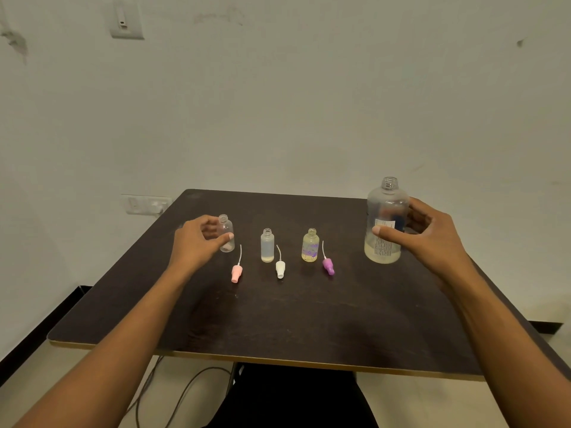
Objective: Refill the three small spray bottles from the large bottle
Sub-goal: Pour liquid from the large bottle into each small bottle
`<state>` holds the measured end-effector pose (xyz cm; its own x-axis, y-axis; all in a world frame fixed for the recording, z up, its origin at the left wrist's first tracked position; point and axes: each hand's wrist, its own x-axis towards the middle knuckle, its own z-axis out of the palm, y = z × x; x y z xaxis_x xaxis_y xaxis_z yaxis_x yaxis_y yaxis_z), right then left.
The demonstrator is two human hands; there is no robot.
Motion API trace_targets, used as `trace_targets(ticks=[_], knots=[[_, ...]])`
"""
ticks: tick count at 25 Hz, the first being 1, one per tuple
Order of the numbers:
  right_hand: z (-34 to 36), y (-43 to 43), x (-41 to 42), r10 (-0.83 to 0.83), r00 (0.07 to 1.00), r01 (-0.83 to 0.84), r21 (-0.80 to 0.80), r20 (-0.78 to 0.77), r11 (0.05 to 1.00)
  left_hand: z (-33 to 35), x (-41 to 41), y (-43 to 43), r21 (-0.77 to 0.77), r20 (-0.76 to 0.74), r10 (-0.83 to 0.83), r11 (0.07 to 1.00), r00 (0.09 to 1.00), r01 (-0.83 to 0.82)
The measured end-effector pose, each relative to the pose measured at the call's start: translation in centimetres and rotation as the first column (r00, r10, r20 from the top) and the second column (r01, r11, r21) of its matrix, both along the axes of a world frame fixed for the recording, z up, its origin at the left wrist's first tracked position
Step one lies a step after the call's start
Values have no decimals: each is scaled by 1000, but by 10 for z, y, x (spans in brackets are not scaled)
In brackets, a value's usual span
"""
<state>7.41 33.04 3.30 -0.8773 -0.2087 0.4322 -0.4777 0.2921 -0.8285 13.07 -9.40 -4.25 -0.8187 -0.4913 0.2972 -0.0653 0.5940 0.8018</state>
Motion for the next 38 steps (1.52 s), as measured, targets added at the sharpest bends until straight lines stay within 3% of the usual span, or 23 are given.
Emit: trace_targets(ticks=[8,20,30,38], knots=[[15,12,-6,-48,999,49,5,-24,999,70,-23,69,-24,-188,-207,978,960,207],[25,26,-13,-65,996,70,72,-68,995,87,-40,148,-80,-201,-392,920,898,384],[55,5,-21,-70,907,261,423,-416,868,94,-29,168,-91,-236,-452,892,860,444],[63,0,-18,-29,846,338,494,-533,801,92,-24,174,-37,-256,-480,872,839,487]])
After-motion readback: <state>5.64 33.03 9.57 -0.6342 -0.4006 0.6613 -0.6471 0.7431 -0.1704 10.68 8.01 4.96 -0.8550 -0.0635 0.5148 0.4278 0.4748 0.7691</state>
